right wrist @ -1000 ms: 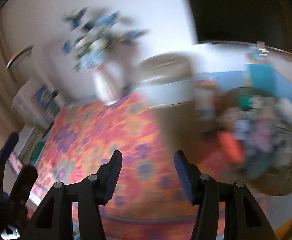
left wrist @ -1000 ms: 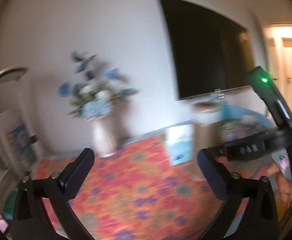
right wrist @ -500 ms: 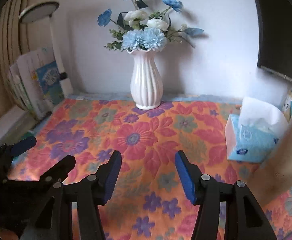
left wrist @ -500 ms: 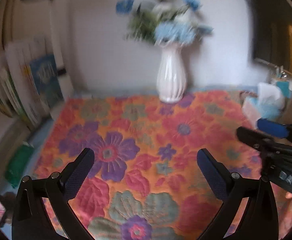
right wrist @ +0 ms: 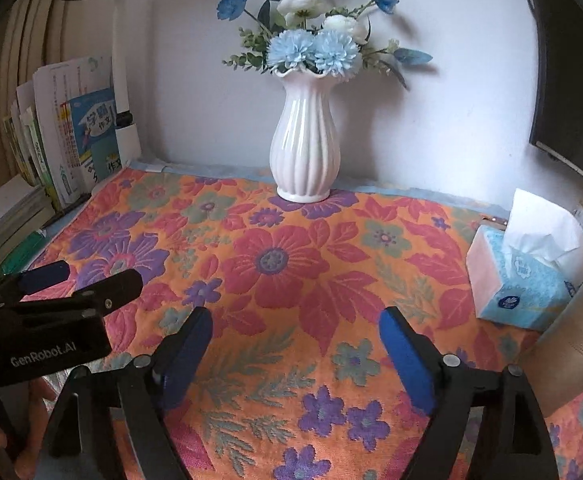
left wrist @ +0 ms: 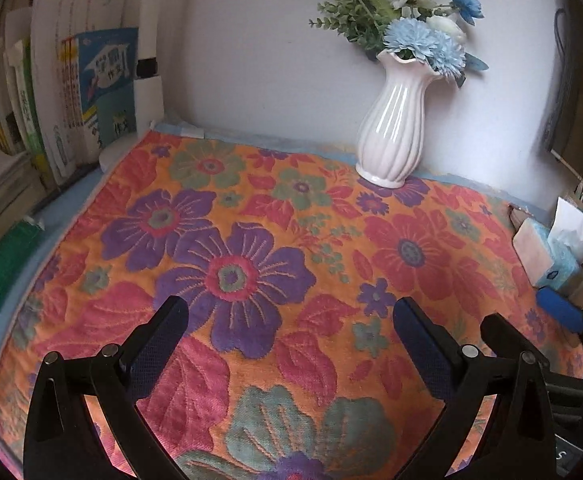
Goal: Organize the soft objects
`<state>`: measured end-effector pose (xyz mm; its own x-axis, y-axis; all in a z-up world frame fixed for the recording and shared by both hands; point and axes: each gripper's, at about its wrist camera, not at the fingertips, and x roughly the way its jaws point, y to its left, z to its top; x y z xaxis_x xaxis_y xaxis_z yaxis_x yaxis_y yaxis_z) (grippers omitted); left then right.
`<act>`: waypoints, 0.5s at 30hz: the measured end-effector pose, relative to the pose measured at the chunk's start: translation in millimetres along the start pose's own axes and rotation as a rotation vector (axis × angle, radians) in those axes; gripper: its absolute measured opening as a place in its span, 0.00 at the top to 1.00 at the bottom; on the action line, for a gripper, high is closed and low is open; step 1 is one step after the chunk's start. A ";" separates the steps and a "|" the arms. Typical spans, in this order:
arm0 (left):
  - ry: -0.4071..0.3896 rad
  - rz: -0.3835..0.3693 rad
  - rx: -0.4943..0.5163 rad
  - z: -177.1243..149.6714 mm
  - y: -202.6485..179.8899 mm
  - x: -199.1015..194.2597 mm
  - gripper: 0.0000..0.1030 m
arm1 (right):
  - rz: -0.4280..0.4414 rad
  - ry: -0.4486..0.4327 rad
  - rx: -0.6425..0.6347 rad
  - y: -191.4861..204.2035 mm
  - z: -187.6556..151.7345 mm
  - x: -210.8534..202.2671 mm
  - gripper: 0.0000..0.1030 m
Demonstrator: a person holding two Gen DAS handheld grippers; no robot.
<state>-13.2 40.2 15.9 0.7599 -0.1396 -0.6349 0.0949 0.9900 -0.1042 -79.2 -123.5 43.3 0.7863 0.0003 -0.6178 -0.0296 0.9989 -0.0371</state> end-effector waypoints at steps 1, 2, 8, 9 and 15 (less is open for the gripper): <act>0.005 0.004 0.006 -0.2 -0.9 0.5 0.01 | -0.002 -0.001 -0.004 0.7 -0.1 -0.3 0.18; 0.014 0.011 0.012 -0.6 -2.0 1.6 0.01 | -0.005 0.002 -0.009 1.7 -0.2 0.1 0.18; 0.017 0.029 0.008 -0.5 -1.0 1.0 0.01 | -0.018 0.012 -0.015 2.6 -0.5 2.1 0.16; 0.015 0.035 0.011 -0.6 -1.5 0.6 0.01 | -0.019 0.015 -0.013 2.3 -0.6 2.7 0.16; 0.009 0.052 0.022 -0.6 -3.0 -0.6 0.01 | -0.018 0.025 0.000 0.7 -1.1 4.2 0.14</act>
<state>-14.3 37.3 16.2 0.7586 -0.0877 -0.6456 0.0692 0.9961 -0.0539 -76.6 -122.9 39.8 0.7711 -0.0189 -0.6365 -0.0154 0.9987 -0.0482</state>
